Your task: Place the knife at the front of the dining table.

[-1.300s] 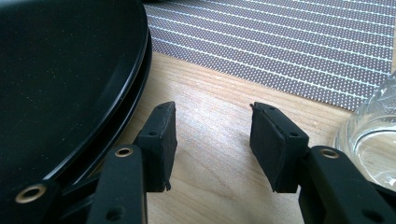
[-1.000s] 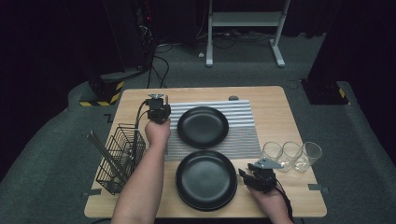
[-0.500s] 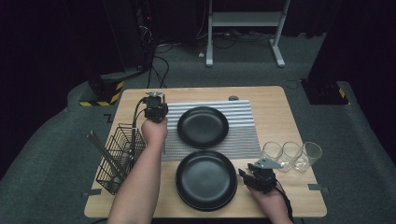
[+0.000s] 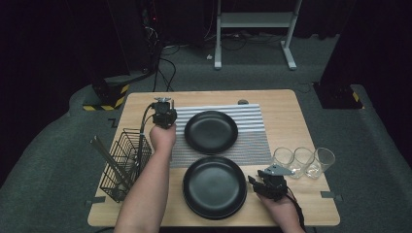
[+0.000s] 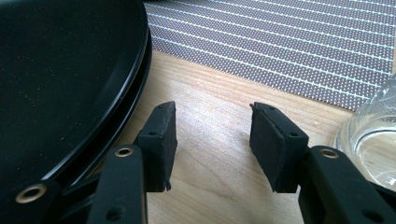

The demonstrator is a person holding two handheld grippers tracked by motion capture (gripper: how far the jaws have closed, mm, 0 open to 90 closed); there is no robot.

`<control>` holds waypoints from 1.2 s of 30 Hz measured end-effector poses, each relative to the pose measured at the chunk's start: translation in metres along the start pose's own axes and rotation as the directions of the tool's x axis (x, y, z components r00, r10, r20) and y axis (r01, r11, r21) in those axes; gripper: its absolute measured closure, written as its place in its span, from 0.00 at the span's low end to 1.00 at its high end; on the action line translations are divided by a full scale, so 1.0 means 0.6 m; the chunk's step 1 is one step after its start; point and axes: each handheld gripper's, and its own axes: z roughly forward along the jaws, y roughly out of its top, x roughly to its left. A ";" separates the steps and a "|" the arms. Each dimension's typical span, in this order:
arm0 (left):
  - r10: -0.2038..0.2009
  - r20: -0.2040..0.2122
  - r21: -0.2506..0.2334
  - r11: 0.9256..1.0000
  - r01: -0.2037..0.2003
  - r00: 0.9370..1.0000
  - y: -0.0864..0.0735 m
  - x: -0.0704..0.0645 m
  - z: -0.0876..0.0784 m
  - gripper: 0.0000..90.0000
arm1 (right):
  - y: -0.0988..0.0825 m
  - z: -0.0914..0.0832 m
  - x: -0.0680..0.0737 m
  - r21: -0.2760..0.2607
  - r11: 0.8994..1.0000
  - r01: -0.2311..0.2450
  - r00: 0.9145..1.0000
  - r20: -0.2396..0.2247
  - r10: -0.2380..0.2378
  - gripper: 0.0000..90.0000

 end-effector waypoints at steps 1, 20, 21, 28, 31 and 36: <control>0.000 0.002 0.006 1.000 0.000 1.000 0.001 0.001 0.003 0.92 | 0.000 0.000 0.000 0.000 1.000 0.000 1.000 0.000 0.000 0.57; -0.017 0.012 0.095 0.995 0.016 1.000 -0.003 0.010 0.058 0.92 | 0.000 0.001 0.000 0.000 1.000 -0.002 1.000 0.007 0.002 0.56; -0.019 0.013 0.097 0.995 0.017 1.000 -0.003 0.010 0.059 0.92 | 0.000 0.001 0.001 0.001 1.000 -0.001 1.000 0.007 0.001 0.56; -0.021 0.012 0.121 0.993 0.020 1.000 -0.011 0.012 0.068 0.92 | 0.000 0.001 0.001 0.005 1.000 0.005 1.000 0.008 -0.005 0.56; -0.023 0.011 0.130 0.991 0.021 1.000 -0.015 0.013 0.074 0.92 | 0.001 0.002 0.001 0.006 1.000 0.004 1.000 0.008 -0.004 0.56; -0.039 0.007 0.131 0.991 0.037 0.999 -0.018 0.016 0.078 0.92 | 0.001 0.002 0.002 0.008 1.000 0.005 1.000 0.012 -0.005 0.56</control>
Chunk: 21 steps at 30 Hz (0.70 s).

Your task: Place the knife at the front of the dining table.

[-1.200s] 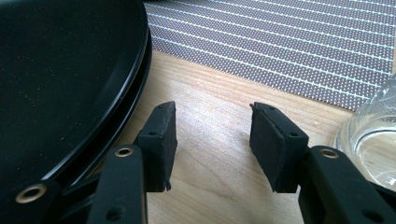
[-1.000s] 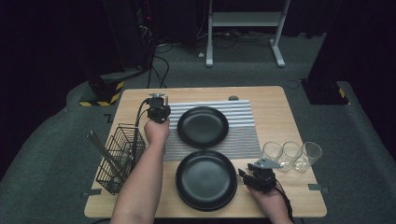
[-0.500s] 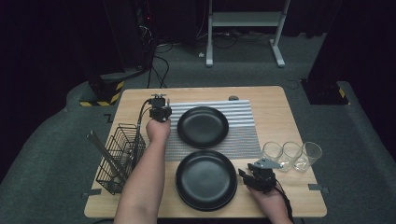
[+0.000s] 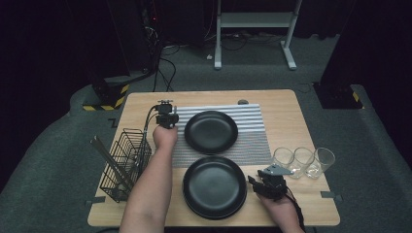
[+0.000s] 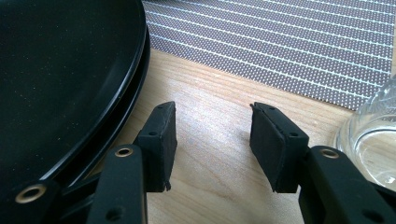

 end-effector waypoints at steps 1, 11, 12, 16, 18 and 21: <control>-0.003 0.001 0.001 1.000 0.003 1.000 0.000 0.002 0.000 0.92 | 0.000 0.000 0.000 0.000 1.000 0.000 1.000 0.001 0.000 0.56; -0.023 0.002 0.024 0.999 0.023 1.000 -0.011 0.008 0.008 0.92 | 0.000 0.000 0.001 0.001 1.000 0.002 1.000 0.002 -0.002 0.56; -0.021 0.002 0.027 0.999 0.021 1.000 -0.012 0.008 0.009 0.92 | 0.000 0.000 0.001 0.002 1.000 0.002 1.000 0.001 -0.002 0.56; -0.027 0.003 0.029 0.999 0.027 1.000 -0.012 0.009 0.012 0.92 | 0.000 0.000 0.001 0.001 1.000 0.003 1.000 0.002 -0.003 0.56; -0.026 0.004 0.029 0.999 0.026 1.000 -0.013 0.009 0.012 0.92 | 0.000 0.000 0.001 0.001 1.000 0.003 1.000 0.003 -0.003 0.56; -0.026 0.003 0.034 0.999 0.026 1.000 -0.013 0.012 0.014 0.92 | 0.000 0.000 0.001 0.002 1.000 0.004 1.000 0.004 -0.004 0.56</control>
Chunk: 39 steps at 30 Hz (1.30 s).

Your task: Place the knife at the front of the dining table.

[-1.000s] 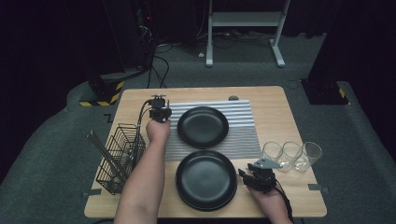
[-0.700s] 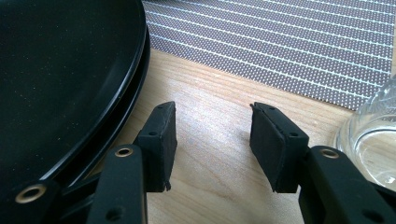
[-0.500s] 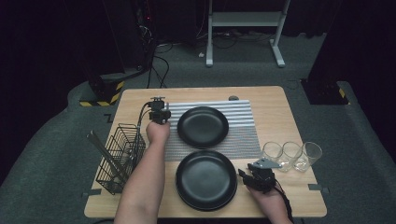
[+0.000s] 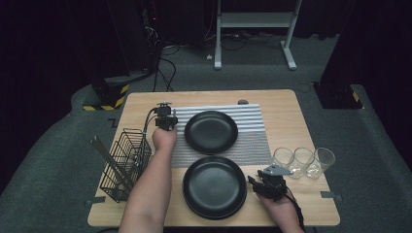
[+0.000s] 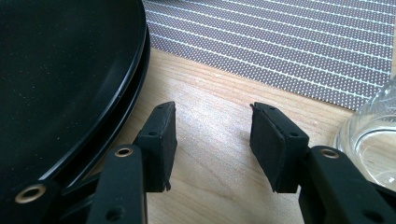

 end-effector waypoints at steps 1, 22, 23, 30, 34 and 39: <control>-0.001 0.001 0.002 1.000 0.001 1.000 -0.001 0.001 0.001 0.91 | 0.000 0.000 0.000 0.000 1.000 0.000 1.000 0.000 0.000 0.56; 0.057 -0.013 -0.030 0.998 -0.057 0.998 -0.018 -0.013 -0.031 0.80 | 0.000 0.000 0.000 0.002 1.000 0.001 1.000 -0.004 -0.001 0.56; 0.061 -0.011 -0.035 0.998 -0.061 0.998 -0.021 -0.014 -0.034 0.80 | 0.000 0.000 0.000 0.001 1.000 0.002 1.000 -0.004 -0.002 0.56; 0.084 -0.006 -0.053 0.995 -0.084 0.996 -0.033 -0.021 -0.053 0.80 | 0.000 0.000 0.000 0.002 1.000 0.002 1.000 -0.006 -0.002 0.56; 0.106 -0.009 -0.082 0.991 -0.106 0.994 -0.041 -0.030 -0.064 0.76 | 0.000 0.000 0.000 0.002 1.000 0.003 1.000 -0.007 -0.003 0.56; 0.133 -0.019 -0.109 0.985 -0.134 0.991 -0.051 -0.046 -0.080 0.71 | 0.000 0.000 0.000 0.001 1.000 0.004 1.000 -0.008 -0.004 0.56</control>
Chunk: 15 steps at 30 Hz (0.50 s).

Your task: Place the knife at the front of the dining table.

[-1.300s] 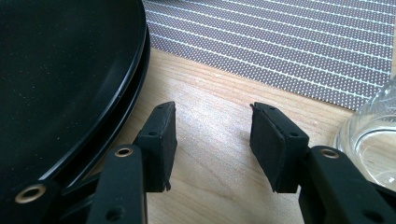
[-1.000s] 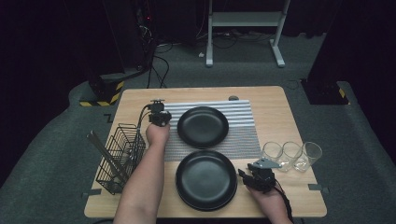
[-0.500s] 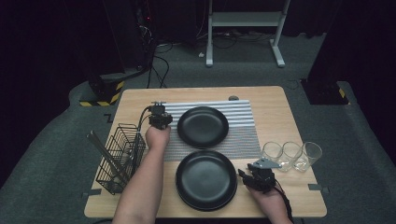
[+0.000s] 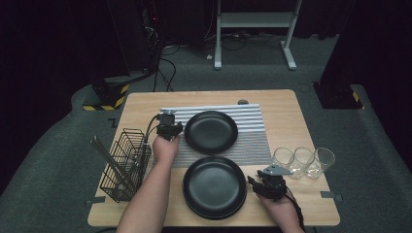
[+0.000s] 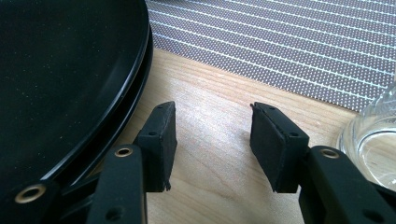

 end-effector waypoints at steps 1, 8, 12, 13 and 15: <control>0.006 0.002 -0.005 1.000 -0.006 1.000 0.000 -0.002 -0.003 0.70 | 0.000 0.000 0.000 0.000 1.000 0.000 1.000 0.000 0.000 0.56; 0.029 0.019 -0.022 0.999 -0.028 0.999 0.003 -0.009 -0.029 0.63 | 0.000 0.000 0.000 -0.001 1.000 0.000 1.000 -0.001 0.000 0.56; 0.056 0.019 -0.036 0.998 -0.055 0.998 -0.005 -0.014 -0.046 0.62 | 0.000 0.000 0.000 -0.001 1.000 0.000 1.000 0.000 0.000 0.56; 0.055 0.025 -0.039 0.998 -0.054 0.998 -0.009 -0.015 -0.048 0.62 | 0.000 0.000 0.000 -0.001 1.000 0.000 1.000 -0.001 0.000 0.56; 0.053 0.036 -0.043 0.998 -0.052 0.998 -0.017 -0.018 -0.051 0.61 | 0.000 0.000 0.000 -0.001 1.000 -0.001 1.000 -0.001 0.001 0.56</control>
